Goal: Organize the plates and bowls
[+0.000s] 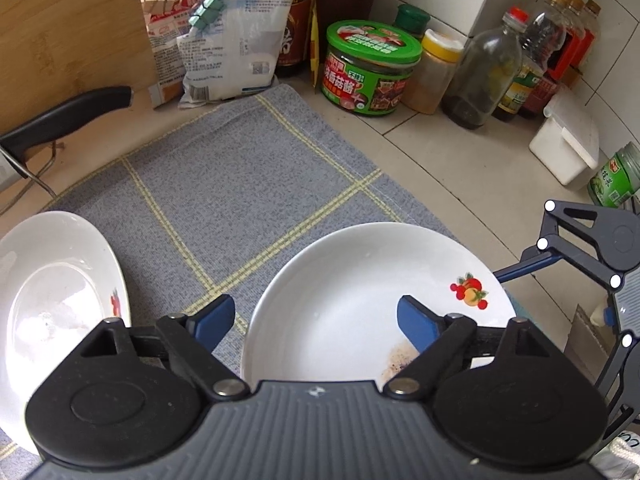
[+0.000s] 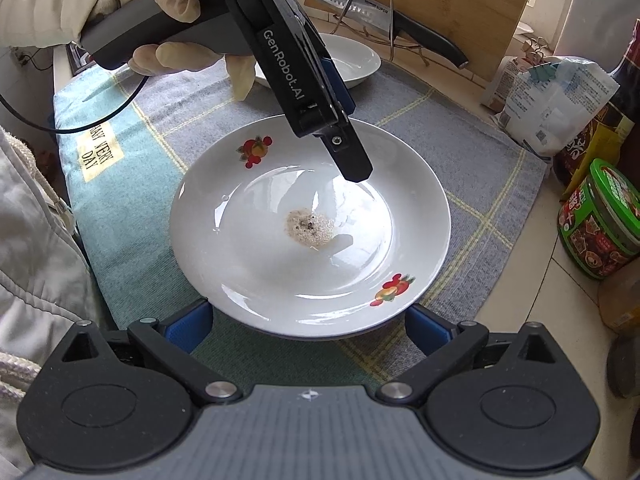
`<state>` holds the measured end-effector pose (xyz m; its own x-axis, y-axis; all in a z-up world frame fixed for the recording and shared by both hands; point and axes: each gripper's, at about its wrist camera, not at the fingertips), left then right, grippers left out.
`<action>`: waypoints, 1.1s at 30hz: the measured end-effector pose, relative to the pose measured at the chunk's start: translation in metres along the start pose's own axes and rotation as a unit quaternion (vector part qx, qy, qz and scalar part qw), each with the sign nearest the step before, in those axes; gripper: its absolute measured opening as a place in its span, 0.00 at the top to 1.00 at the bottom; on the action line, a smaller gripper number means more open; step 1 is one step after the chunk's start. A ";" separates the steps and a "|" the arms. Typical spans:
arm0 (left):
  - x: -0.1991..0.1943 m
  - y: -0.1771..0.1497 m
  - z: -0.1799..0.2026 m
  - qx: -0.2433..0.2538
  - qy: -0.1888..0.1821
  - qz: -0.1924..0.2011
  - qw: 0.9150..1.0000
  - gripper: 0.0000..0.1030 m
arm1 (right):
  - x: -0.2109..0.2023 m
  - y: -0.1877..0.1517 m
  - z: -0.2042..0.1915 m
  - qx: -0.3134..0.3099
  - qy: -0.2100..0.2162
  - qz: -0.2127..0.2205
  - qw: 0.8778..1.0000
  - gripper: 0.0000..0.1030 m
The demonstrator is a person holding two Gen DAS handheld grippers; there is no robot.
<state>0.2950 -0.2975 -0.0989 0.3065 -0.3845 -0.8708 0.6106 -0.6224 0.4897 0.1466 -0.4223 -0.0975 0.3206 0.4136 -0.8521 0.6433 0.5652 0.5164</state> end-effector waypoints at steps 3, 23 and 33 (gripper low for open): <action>-0.005 -0.004 -0.003 -0.008 0.003 0.007 1.000 0.14 | -0.004 0.000 -0.001 -0.002 -0.003 0.003 1.000 0.00; -0.072 -0.054 -0.027 -0.152 0.133 0.131 0.971 0.04 | -0.014 0.033 0.020 0.111 -0.089 0.091 0.986 0.00; -0.094 -0.091 -0.072 -0.173 0.157 0.130 0.964 0.04 | -0.003 0.072 -0.015 0.155 -0.137 0.104 0.973 0.00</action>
Point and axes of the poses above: each gripper's, at about its wrist camera, not at the fingertips, and x roughly the way its jaws point, z to its right, y to its top, and after that the axes turned 6 degrees about y, right-handed
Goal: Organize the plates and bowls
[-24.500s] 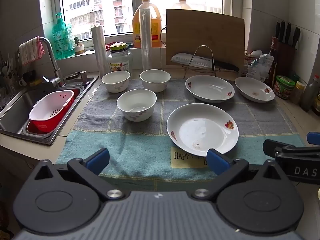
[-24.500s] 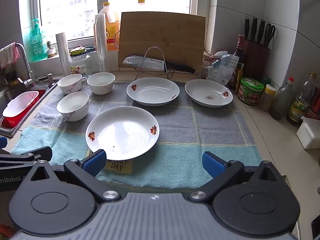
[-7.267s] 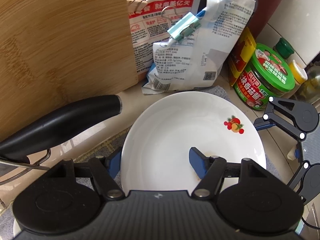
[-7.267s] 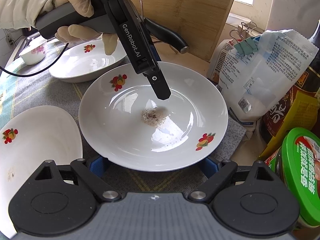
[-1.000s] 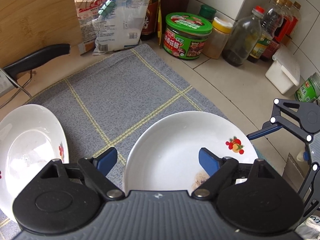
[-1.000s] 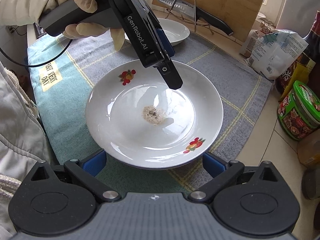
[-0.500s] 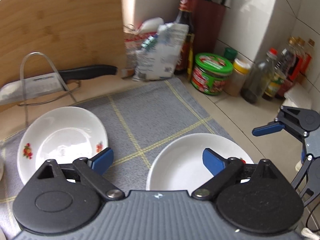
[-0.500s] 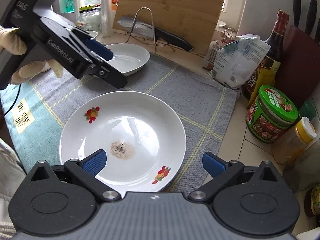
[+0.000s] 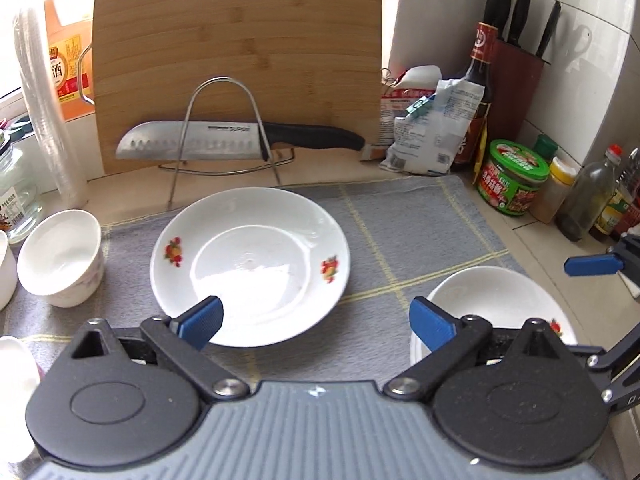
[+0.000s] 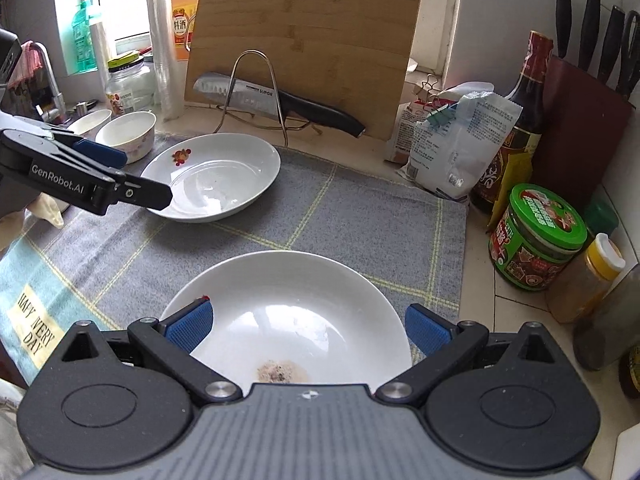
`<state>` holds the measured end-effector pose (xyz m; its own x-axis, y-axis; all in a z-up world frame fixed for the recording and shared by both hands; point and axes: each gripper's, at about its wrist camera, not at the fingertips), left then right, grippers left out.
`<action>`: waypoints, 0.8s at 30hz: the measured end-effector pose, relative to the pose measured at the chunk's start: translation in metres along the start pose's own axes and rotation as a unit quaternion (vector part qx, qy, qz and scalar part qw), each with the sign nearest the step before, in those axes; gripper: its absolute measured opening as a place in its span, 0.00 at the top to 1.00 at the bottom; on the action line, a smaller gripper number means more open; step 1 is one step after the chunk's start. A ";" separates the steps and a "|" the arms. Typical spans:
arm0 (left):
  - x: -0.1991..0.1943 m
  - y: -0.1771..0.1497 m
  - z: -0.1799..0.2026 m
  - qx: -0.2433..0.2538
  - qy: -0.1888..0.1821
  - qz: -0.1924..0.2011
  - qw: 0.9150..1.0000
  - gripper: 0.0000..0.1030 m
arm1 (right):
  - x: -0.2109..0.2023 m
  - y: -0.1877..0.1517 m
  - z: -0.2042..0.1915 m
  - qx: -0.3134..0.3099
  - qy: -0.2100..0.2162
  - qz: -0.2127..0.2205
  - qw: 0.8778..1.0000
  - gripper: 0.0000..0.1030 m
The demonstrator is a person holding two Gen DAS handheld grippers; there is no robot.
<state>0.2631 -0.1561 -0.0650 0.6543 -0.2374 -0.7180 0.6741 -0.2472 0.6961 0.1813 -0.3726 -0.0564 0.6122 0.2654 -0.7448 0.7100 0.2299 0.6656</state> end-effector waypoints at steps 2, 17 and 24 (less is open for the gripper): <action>-0.001 -0.003 -0.015 0.011 -0.012 -0.004 1.000 0.04 | 0.003 0.006 -0.016 0.003 -0.016 0.004 1.000 0.00; -0.004 0.020 -0.118 0.108 -0.084 -0.028 0.990 0.04 | 0.061 0.056 -0.132 0.008 -0.055 0.001 0.998 0.00; 0.016 0.047 -0.115 0.141 -0.100 -0.048 0.984 0.04 | 0.084 0.065 -0.132 -0.023 -0.039 -0.013 0.999 0.00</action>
Point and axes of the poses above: each gripper's, at about its wrist camera, not at the fingertips, and x roughly the way its jaws point, z to its right, y to its top, and after that the axes turned 6 degrees about y, right-handed
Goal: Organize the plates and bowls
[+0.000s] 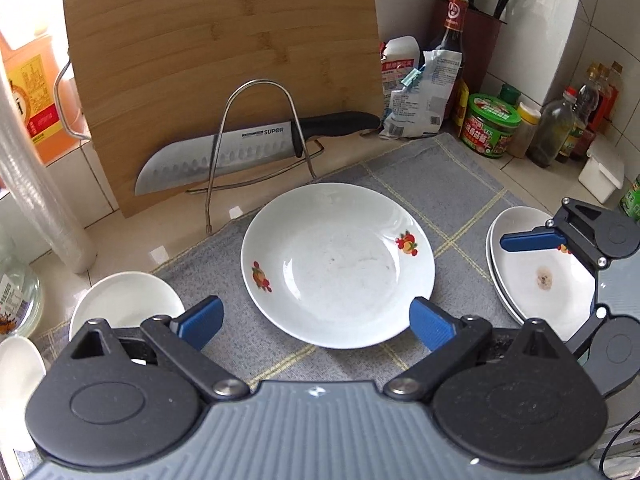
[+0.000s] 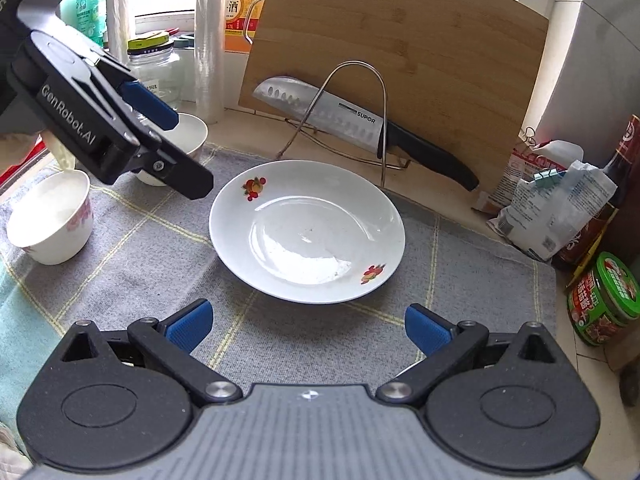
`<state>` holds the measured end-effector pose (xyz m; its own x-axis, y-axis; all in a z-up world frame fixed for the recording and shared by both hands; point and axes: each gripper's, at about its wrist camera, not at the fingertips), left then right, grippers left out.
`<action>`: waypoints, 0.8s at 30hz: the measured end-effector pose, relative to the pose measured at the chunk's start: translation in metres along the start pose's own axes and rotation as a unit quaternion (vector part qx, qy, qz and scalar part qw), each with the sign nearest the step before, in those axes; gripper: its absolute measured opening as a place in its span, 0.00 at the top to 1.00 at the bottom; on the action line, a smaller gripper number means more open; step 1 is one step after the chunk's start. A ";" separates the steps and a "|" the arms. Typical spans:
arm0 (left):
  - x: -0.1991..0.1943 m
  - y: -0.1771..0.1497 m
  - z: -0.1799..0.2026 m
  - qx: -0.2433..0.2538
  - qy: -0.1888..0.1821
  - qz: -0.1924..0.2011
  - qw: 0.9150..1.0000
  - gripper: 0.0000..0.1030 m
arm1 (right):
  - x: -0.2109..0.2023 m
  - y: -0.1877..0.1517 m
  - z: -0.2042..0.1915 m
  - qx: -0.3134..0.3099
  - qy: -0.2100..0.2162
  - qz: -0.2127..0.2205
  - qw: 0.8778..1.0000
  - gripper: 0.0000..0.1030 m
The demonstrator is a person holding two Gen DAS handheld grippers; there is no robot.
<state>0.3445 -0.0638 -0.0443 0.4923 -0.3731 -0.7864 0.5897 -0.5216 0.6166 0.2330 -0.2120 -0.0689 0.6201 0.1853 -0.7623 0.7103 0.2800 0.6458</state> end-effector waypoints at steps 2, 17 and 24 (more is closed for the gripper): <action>0.009 0.008 -0.002 0.006 -0.001 -0.005 1.000 0.04 | 0.007 0.001 0.004 0.001 0.001 -0.005 1.000 0.00; 0.092 0.042 -0.018 -0.056 -0.009 -0.064 0.996 0.06 | 0.062 0.009 0.022 -0.005 0.035 -0.069 0.997 0.00; 0.122 0.051 -0.022 -0.071 -0.010 -0.079 0.994 0.11 | 0.078 0.010 0.028 0.002 0.045 -0.081 0.996 0.00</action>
Point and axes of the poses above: each gripper's, at about its wrist camera, not at the fingertips, and x roughly the way its jaws point, z to its right, y to its top, and after that the axes turned 6 degrees about y, right-handed
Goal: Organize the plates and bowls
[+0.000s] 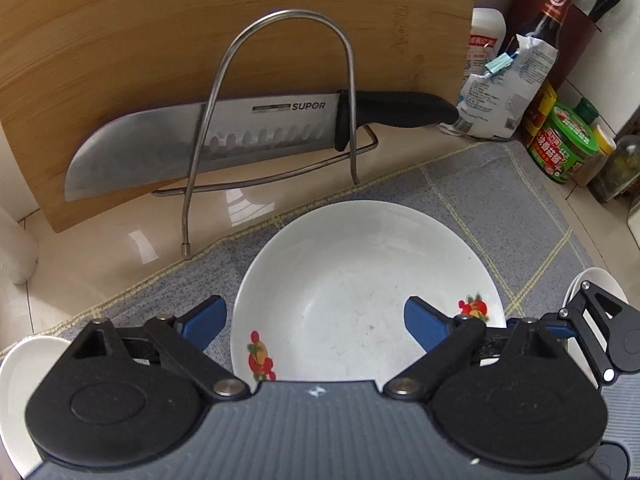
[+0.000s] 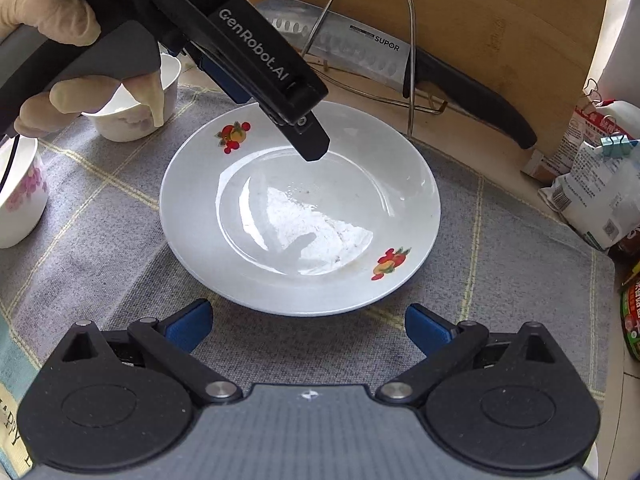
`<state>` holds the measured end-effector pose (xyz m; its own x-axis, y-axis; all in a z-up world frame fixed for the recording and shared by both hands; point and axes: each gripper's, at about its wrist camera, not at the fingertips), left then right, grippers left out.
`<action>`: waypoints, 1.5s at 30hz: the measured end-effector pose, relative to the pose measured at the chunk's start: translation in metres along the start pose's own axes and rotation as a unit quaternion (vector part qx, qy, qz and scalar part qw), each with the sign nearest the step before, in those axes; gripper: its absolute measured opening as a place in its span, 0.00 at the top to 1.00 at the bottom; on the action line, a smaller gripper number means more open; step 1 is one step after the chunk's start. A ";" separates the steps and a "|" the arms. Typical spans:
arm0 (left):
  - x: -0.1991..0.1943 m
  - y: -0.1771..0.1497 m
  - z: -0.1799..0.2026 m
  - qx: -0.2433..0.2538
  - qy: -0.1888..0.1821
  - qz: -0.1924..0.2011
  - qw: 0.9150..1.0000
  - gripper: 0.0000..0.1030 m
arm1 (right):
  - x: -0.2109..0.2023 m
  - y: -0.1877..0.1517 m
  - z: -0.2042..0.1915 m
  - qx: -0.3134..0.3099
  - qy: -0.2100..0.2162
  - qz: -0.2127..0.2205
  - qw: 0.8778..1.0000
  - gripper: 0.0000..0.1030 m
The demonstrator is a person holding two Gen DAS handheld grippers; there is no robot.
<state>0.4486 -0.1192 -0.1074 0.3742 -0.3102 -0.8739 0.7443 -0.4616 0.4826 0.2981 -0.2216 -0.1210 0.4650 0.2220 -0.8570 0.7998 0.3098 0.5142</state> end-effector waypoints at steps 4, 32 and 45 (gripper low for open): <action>0.013 0.005 -0.002 -0.008 0.001 -0.010 1.000 0.17 | 0.007 0.000 0.004 0.008 0.003 -0.006 1.000 0.00; 0.034 0.016 -0.006 -0.011 -0.002 -0.026 1.000 0.29 | 0.023 0.009 0.014 -0.010 0.026 0.006 1.000 0.00; 0.035 0.019 -0.008 -0.004 -0.023 -0.032 0.999 0.30 | 0.028 0.013 0.015 -0.039 0.041 0.012 0.998 0.00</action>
<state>0.4800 -0.1320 -0.1295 0.3002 -0.3192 -0.8989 0.7697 -0.4756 0.4259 0.3271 -0.2250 -0.1394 0.4483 0.3044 -0.8404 0.7556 0.3733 0.5383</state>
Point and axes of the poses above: each gripper's, at about its wrist camera, not at the fingertips, and x roughly the way its jaws point, z to its right, y to its top, and after that the axes turned 6 degrees about y, right-handed
